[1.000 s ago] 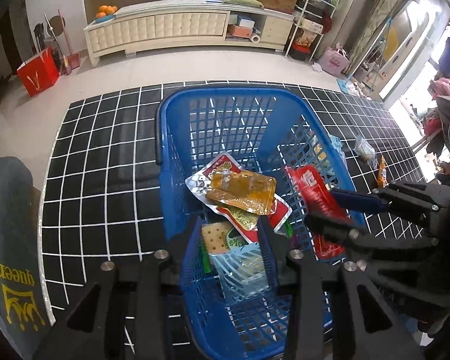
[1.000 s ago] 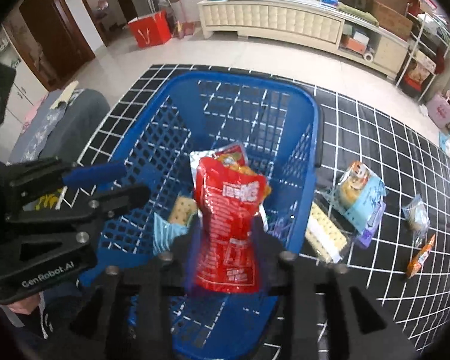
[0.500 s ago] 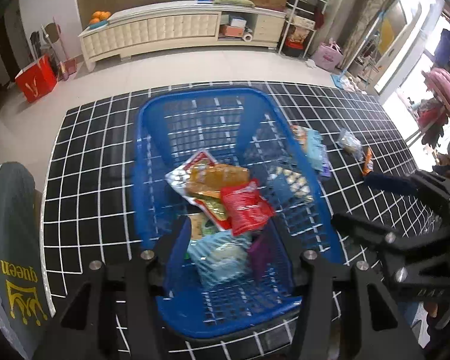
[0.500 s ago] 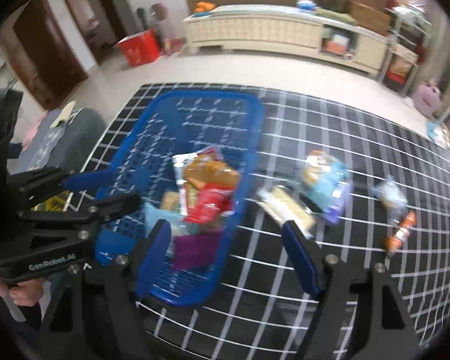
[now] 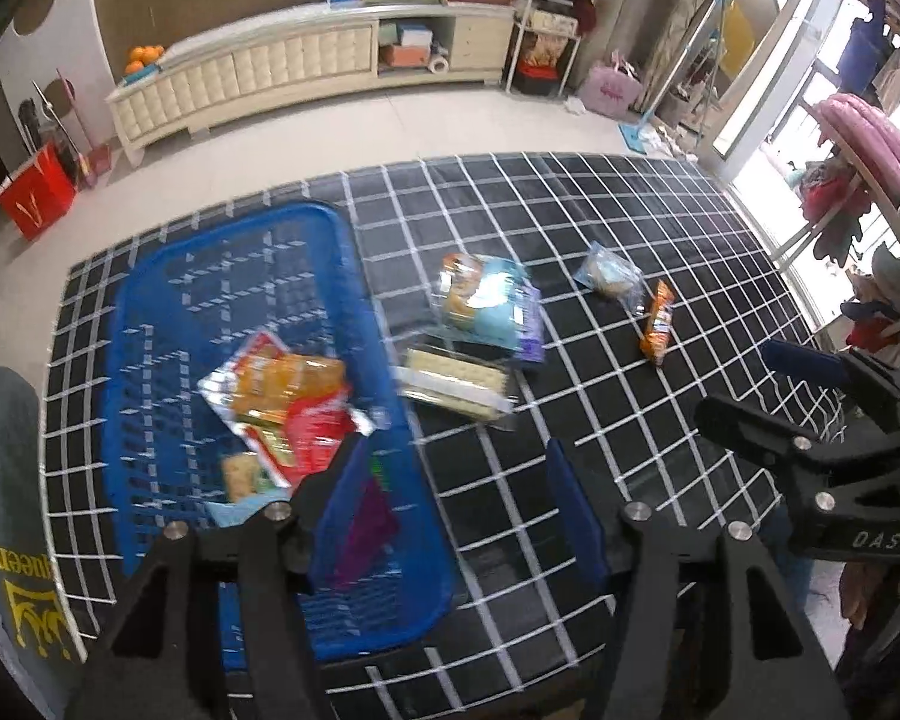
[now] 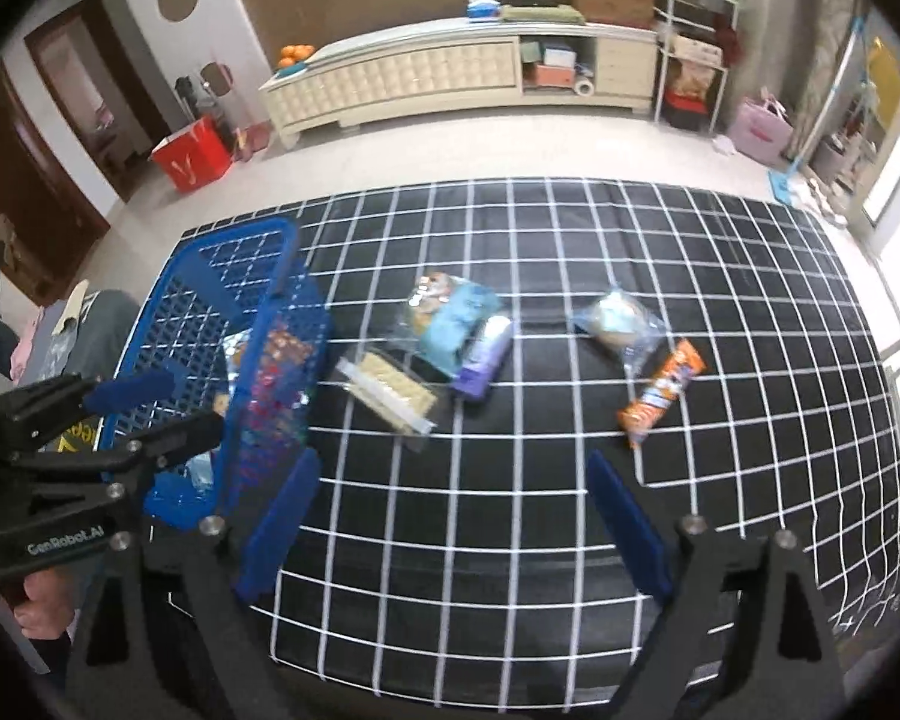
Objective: Organize snacks
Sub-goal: 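Withdraw both tools and reach the left tool to the light-blue pastry bag, then grasp the light-blue pastry bag with the left tool while the right tool grasps the orange stick snack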
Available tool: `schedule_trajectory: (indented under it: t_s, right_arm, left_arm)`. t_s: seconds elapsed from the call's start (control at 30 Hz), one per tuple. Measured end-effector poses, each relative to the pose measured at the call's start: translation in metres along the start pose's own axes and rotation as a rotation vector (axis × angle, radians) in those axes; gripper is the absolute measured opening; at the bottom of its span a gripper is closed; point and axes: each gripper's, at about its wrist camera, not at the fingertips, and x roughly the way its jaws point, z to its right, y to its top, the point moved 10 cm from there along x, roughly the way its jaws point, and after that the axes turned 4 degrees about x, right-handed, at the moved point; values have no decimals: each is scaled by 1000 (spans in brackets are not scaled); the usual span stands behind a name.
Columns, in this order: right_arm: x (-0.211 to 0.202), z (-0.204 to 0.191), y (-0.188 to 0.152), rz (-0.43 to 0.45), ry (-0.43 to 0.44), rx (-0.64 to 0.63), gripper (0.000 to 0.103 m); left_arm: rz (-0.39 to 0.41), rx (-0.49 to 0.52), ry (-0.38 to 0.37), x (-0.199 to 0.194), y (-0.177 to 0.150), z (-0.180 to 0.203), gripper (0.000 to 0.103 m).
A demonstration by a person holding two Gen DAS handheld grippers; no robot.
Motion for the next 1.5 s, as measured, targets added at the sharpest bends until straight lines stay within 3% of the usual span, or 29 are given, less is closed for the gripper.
schedule_trajectory:
  t_s: [0.37,0.5,0.87,1.0,1.2,1.5]
  right_arm:
    - [17,74,1,-42,15,86,93]
    - [33,100,6,-73,4,129,93]
    - [71,136,25,-116,12,194,93]
    - [90,146,28,-140,2,203,93]
    - [112,159,31,-162,20,241,93]
    - [122,174,20,-179,54,288,93]
  left_arm:
    - [-85,3,25,45,31,45,59]
    - [-138,7,-6,68,47,55,60]
    - [-290,-26,18,136,80,45,61]
    - [-357,-12,103,168,86,26,61]
    - [-406,-24,154,200,90,9,61]
    - [-420,109,307,224,89,-3,61]
